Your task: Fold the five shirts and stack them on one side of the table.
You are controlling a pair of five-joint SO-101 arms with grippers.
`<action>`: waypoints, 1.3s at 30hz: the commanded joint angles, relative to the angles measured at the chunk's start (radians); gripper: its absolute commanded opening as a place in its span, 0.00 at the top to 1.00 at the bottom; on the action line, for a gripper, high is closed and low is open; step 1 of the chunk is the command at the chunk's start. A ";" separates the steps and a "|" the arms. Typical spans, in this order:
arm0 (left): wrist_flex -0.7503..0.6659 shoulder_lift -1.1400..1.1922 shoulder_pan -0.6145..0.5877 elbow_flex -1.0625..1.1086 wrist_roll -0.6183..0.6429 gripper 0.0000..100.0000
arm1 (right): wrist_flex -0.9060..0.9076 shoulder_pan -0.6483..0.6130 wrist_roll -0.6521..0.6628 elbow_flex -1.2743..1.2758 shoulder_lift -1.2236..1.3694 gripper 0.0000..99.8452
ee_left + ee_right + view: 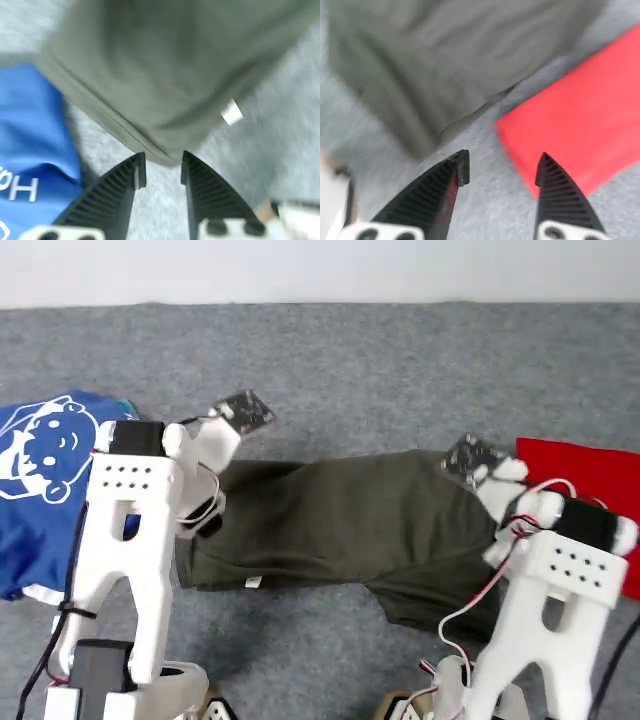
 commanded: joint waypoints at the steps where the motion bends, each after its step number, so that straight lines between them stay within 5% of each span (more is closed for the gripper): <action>1: -0.149 0.002 -0.002 -0.042 0.153 0.88 | -0.119 -0.087 -0.158 -0.003 0.065 0.90; 10: -0.450 0.245 -0.021 -0.047 0.285 0.98 | -0.519 -0.196 -0.410 -0.006 0.417 0.99; 19: -0.654 0.408 -0.028 -0.047 0.308 0.98 | -0.845 -0.240 -0.437 -0.029 0.644 0.99; 27: -0.609 0.606 -0.097 -0.197 0.310 0.98 | -0.832 -0.151 -0.434 -0.226 0.897 0.99; 39: -0.377 0.632 -0.129 -0.394 0.307 0.98 | -0.489 -0.160 -0.436 -0.496 0.949 0.99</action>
